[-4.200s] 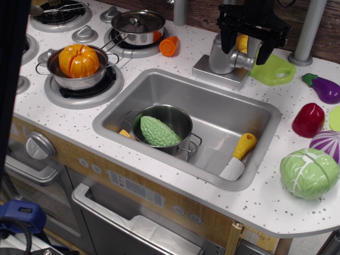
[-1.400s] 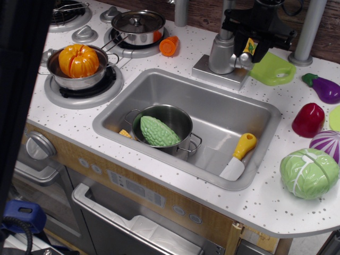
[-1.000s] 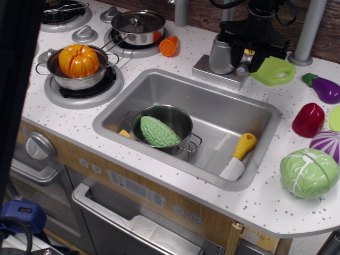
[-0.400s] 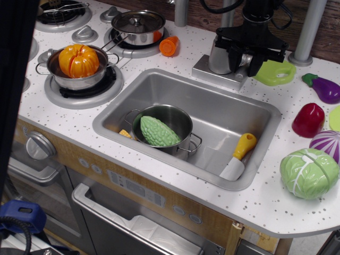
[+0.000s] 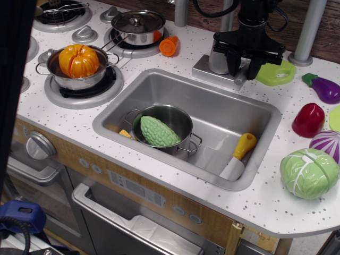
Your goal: Turn lever vertical to front
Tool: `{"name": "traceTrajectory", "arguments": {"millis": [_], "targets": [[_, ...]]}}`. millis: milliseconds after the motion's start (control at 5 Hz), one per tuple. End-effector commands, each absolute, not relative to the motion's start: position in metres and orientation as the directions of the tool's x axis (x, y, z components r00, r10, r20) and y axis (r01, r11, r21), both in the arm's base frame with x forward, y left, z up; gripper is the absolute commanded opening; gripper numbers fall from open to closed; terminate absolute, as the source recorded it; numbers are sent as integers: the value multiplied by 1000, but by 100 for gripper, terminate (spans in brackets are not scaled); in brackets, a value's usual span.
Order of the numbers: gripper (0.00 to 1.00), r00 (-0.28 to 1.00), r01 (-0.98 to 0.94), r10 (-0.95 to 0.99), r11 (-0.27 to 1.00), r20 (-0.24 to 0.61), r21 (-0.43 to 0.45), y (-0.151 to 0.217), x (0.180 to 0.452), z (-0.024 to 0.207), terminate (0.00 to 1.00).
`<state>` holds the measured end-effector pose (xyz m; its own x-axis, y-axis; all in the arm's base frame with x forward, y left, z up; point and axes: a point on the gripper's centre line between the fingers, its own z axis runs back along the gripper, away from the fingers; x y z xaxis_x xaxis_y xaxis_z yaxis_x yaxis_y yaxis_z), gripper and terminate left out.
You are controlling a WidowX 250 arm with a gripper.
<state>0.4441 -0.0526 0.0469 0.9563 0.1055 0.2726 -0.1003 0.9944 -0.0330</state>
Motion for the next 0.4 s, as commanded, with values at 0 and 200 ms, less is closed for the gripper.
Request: {"name": "traceTrajectory", "arguments": {"millis": [0, 200], "targets": [[100, 959, -85, 91, 996, 269, -34, -59, 450, 91, 0], [100, 972, -81, 75, 997, 224, 19, -67, 452, 114, 100]]}}
